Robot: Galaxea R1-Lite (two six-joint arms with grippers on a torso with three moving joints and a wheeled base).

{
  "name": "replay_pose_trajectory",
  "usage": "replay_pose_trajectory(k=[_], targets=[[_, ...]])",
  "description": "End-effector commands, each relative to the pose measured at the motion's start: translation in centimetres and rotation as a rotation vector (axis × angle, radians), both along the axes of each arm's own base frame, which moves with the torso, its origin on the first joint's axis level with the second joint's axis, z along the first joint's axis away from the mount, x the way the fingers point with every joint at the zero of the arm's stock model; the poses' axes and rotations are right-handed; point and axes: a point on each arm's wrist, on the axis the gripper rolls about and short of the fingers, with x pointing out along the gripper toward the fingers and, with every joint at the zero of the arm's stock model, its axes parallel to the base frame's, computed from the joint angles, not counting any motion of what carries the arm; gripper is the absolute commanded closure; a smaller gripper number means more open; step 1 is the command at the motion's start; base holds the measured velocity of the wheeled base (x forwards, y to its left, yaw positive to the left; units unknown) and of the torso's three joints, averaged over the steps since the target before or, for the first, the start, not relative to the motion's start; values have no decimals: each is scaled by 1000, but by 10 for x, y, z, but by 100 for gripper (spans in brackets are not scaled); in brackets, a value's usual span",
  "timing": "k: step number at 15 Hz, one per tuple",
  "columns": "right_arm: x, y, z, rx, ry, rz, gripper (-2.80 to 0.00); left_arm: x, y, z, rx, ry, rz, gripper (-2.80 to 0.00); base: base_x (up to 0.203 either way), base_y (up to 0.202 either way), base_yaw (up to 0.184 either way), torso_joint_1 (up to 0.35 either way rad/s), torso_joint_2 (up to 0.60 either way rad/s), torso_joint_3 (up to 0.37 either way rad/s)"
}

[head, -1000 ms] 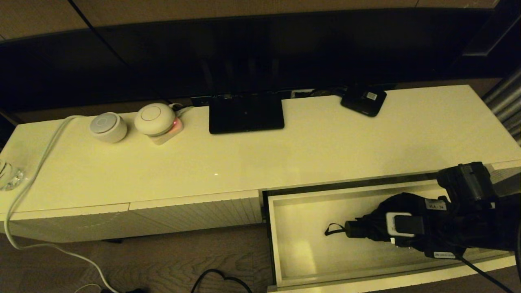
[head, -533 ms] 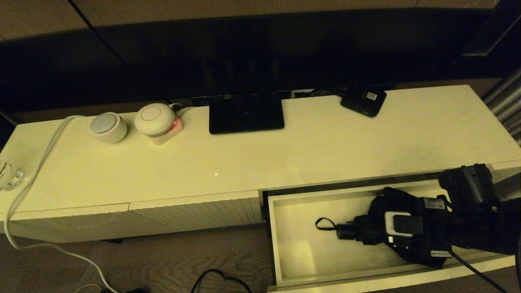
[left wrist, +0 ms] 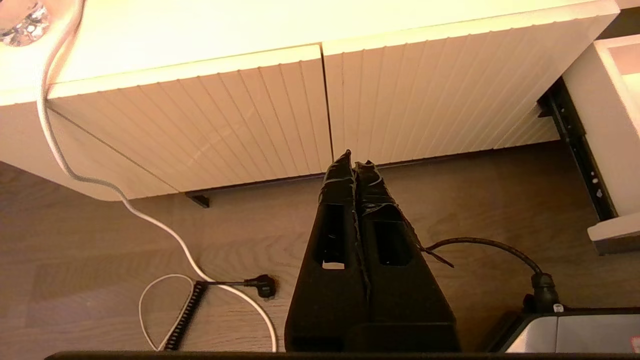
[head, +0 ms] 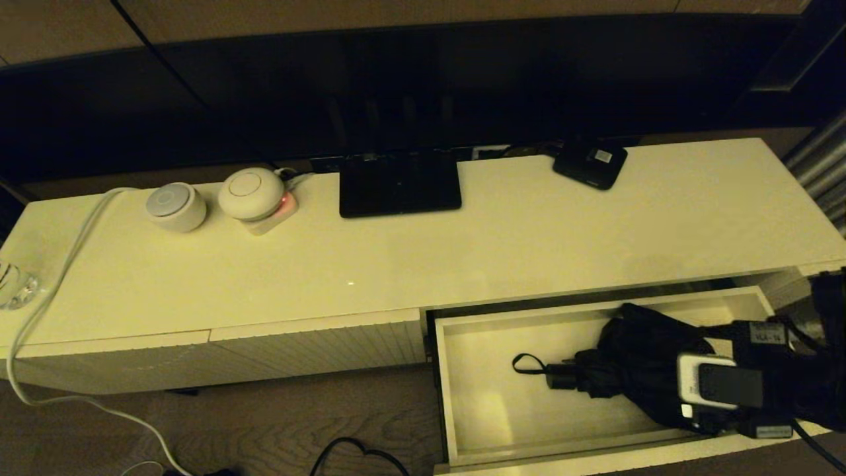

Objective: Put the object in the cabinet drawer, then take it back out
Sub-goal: Put the umbrella in the drawer, then close the drawer

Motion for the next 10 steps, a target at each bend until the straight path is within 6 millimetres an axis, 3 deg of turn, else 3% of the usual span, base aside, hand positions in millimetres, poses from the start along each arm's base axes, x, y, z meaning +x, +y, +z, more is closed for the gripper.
replay_pose_trajectory(k=[1,5,10], targets=[[-36,-3,9,-1,-32,36,0,0,0,-1,0,3,0,0,0,0,0,0,0,0],[-59,2,-22,3,149,122,0,0,0,-1,0,3,0,0,0,0,0,0,0,0],[-59,2,-66,2,377,147,0,0,0,-1,0,3,0,0,0,0,0,0,0,0]])
